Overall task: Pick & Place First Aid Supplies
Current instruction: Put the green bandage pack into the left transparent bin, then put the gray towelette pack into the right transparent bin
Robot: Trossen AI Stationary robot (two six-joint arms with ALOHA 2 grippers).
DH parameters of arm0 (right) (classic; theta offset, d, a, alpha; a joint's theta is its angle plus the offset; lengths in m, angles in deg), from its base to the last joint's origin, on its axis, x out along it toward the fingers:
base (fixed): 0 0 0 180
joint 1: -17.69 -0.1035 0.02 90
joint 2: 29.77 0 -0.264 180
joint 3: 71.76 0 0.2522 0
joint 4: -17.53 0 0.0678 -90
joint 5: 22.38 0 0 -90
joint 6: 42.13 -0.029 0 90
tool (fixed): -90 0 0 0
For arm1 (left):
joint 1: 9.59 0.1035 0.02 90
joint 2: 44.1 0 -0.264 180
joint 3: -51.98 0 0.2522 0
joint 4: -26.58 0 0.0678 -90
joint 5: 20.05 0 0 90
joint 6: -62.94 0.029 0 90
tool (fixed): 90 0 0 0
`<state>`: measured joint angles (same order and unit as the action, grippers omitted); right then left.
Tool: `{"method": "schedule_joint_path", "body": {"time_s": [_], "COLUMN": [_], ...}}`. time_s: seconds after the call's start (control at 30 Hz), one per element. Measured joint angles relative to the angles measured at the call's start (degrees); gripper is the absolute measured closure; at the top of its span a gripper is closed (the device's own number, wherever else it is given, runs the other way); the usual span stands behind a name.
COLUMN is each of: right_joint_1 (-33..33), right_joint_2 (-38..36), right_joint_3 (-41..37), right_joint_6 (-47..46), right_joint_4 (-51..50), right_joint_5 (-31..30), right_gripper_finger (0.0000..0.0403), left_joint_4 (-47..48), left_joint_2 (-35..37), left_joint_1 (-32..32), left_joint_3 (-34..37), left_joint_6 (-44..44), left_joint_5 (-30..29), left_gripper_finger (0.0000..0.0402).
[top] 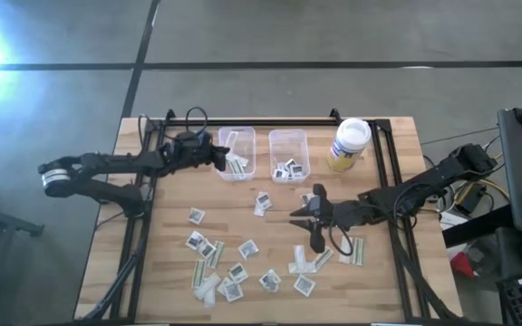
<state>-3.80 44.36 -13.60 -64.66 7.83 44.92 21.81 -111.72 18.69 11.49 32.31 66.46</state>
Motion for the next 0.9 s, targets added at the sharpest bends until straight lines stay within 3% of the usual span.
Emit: {"method": "schedule_joint_path", "body": {"time_s": [0.5, 0.9], "right_joint_1": [0.02, 0.02], "right_joint_2": [0.0, 0.0], "right_joint_3": [0.0, 0.0], "right_joint_6": [0.22, 0.15], "right_joint_4": [1.18, 0.98], "right_joint_5": [0.0, 0.02], "right_gripper_finger": [0.0327, 0.0327], "left_joint_4": [-0.52, -0.44], "left_joint_2": [-0.03, -0.03], "left_joint_1": [-0.26, -0.31], "left_joint_3": [0.67, 0.64], "left_joint_6": [0.94, 0.83], "left_joint_5": [-0.6, -0.62], "left_gripper_finger": [0.0386, 0.033]}}
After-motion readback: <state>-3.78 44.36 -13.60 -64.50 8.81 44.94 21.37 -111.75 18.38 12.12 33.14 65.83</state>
